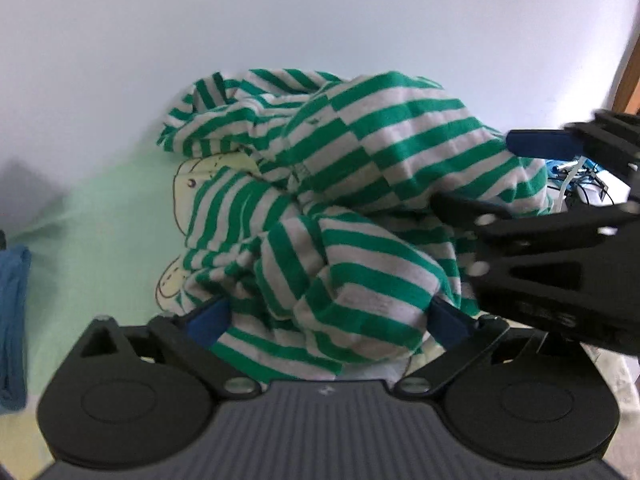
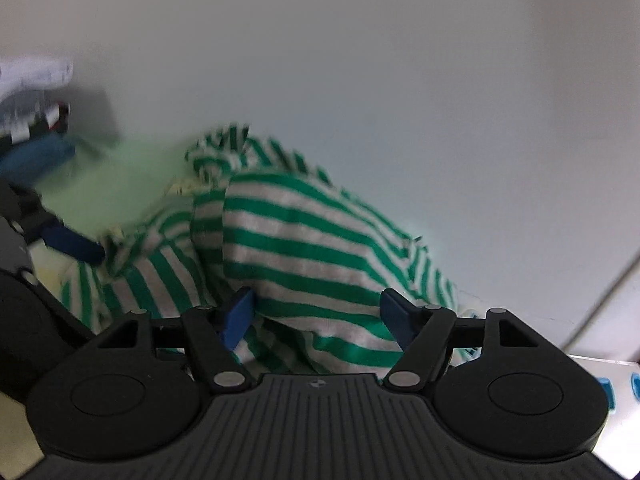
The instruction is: Fold clothes
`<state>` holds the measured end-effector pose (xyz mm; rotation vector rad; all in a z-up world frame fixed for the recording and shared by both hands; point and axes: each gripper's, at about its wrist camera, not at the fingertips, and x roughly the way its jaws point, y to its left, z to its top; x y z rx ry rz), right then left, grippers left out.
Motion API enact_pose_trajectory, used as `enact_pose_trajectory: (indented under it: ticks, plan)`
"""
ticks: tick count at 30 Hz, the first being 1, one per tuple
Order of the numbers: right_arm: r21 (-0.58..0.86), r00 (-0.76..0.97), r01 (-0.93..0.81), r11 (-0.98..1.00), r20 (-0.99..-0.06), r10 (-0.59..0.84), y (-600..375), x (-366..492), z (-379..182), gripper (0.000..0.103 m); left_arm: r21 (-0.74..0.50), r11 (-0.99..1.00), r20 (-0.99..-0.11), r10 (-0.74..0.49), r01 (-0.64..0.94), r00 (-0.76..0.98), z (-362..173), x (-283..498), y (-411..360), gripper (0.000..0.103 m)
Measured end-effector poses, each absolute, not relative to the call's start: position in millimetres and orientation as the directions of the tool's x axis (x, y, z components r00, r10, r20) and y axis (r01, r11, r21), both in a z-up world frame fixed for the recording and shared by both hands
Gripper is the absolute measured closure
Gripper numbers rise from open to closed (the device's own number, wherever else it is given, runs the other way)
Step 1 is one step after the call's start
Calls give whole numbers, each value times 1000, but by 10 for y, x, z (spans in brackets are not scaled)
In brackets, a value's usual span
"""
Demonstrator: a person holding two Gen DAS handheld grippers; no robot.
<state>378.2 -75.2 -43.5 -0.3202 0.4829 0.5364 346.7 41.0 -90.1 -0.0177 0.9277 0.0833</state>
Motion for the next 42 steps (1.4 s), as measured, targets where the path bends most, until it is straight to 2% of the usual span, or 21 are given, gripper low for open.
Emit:
enact_pose_trajectory:
  ticks: [1,2,3,4,5,8,14,15,17,19,23,25,26,28,29,31,33,36,37,39,42]
  plan:
    - [-152,749,-553,820,-521,409,-745,3816,-446,41,17,997,-795,58,-73,604,-915,3464,406,3]
    - [-138,746,-549,824,-526,409,-738,3851,-458,65,4,998,-793,41,-63,608,-918,3461,413,6]
    - [-125,742,-546,829,-532,408,-730,3885,-470,75,-18,999,-791,17,-51,611,-912,3456,427,13]
    - [-111,738,-542,833,-537,408,-723,3919,-482,81,-43,998,-789,-11,-37,614,-902,3451,442,26]
    - [-98,735,-538,837,-542,408,-716,3954,-494,84,-64,998,-788,-35,-25,614,-885,3441,452,33]
    - [-56,723,-525,850,-556,410,-699,4050,-523,86,-93,996,-784,-72,-2,617,-843,3404,457,41]
    - [63,737,-526,848,-464,492,-1024,3685,-105,87,-105,994,-768,-78,-5,635,-726,3141,509,59]
    - [74,736,-533,843,-451,505,-1081,3616,-47,87,-100,995,-768,-75,-3,636,-694,3071,513,67]
    - [113,721,-545,831,-442,533,-1197,3459,74,87,-81,997,-767,-60,-5,639,-624,2917,519,73]
    - [138,708,-557,819,-438,554,-1314,3274,165,87,-70,997,-768,-50,-6,638,-559,2725,530,103]
    - [195,681,-570,798,-432,591,-1583,2882,307,88,-60,998,-780,-57,16,623,-473,2311,535,100]
    - [229,667,-570,789,-431,607,-1732,2675,353,88,-35,999,-786,-51,38,616,-450,2117,508,80]
    - [240,663,-568,788,-434,610,-1818,2552,362,88,-28,999,-783,-48,41,620,-431,2050,499,74]
    - [265,647,-561,784,-451,615,-2003,2278,356,88,-37,999,-774,-54,40,631,-387,1955,499,48]
    - [268,638,-557,786,-468,612,-2043,2214,294,88,-45,998,-770,-58,37,636,-371,1926,497,40]
    - [250,614,-551,796,-525,590,-2123,2010,185,88,-60,998,-760,-65,29,647,-352,1902,484,15]
    - [234,583,-544,806,-586,563,-2233,1835,41,91,-53,998,-750,-58,27,659,-344,1906,440,4]
    - [224,535,-520,825,-667,518,-2496,1571,-160,96,-51,998,-752,-65,41,656,-367,1991,363,3]
    - [206,514,-521,829,-700,496,-2524,1515,-241,102,-50,998,-753,-67,45,655,-375,2020,337,3]
    - [168,524,-522,836,-710,470,-2571,1432,-243,97,-48,997,-755,-72,54,652,-391,2077,285,3]
    - [181,582,-532,827,-631,513,-2553,1482,-31,85,-11,999,-761,-36,42,648,-418,2072,193,2]
